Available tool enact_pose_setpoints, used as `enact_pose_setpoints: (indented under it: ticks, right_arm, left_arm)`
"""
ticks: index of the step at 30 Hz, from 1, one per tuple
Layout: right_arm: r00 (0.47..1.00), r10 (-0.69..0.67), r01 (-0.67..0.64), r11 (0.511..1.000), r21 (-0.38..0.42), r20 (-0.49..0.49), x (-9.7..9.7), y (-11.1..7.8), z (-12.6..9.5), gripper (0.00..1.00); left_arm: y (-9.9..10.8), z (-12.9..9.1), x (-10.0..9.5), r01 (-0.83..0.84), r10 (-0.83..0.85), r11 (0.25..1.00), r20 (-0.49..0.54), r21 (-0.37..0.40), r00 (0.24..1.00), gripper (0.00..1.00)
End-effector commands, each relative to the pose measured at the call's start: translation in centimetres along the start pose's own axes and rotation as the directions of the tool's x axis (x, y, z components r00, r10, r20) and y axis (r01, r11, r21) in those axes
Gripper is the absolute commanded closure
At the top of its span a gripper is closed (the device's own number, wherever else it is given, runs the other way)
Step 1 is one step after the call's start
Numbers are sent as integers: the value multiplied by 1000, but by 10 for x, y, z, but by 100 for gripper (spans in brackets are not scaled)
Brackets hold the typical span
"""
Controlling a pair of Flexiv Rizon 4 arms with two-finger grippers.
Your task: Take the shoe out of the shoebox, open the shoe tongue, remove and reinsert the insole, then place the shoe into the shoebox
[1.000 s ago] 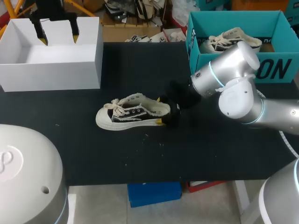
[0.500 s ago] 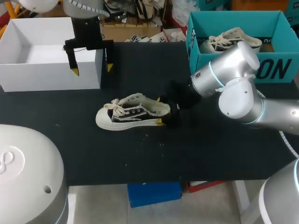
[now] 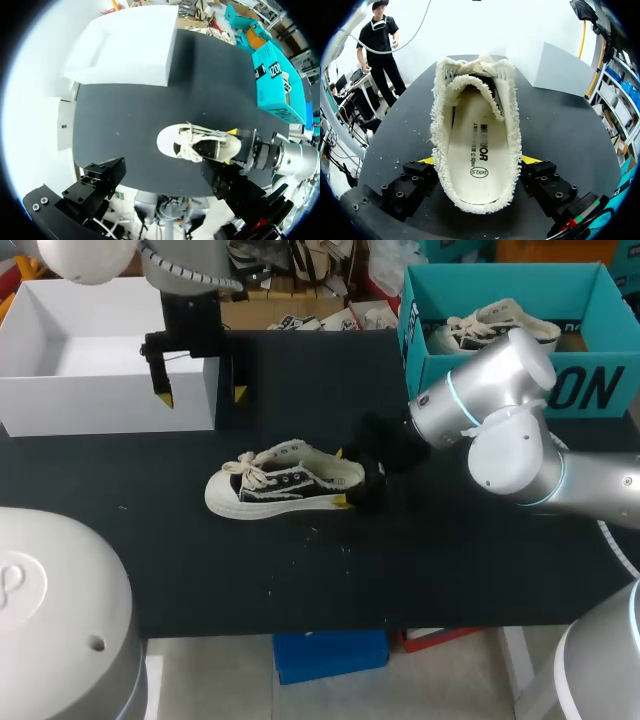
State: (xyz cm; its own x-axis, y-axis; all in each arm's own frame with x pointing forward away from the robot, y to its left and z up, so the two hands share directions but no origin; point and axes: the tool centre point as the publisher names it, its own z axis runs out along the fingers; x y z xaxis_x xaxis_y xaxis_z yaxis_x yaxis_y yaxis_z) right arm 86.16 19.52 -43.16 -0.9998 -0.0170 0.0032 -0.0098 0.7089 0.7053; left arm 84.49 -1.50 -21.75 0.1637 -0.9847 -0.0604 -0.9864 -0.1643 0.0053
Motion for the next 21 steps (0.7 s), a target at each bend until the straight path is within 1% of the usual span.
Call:
enact_pose_setpoints:
  ticks: [1, 6, 12, 21]
  right_arm:
    - [1000, 2, -2, 1000, 3, -1, 0, 1, -1, 100]
    - [1000, 2, -2, 1000, 3, -1, 0, 1, -1, 100]
    - [1000, 2, -2, 1000, 3, -1, 0, 1, -1, 100]
    - [1000, 2, -2, 1000, 3, -1, 0, 1, -1, 100]
  left_arm:
    - [1, 12, 18, -43, 43, 999, 18, -2, 999, 0]
    - [8, 24, 46, -92, 94, 995, 88, -23, 992, 0]
    - [15, 43, 71, -110, 115, 993, 161, -39, 980, 0]
    - [25, 68, 105, -112, 123, 991, 168, -70, 978, 0]
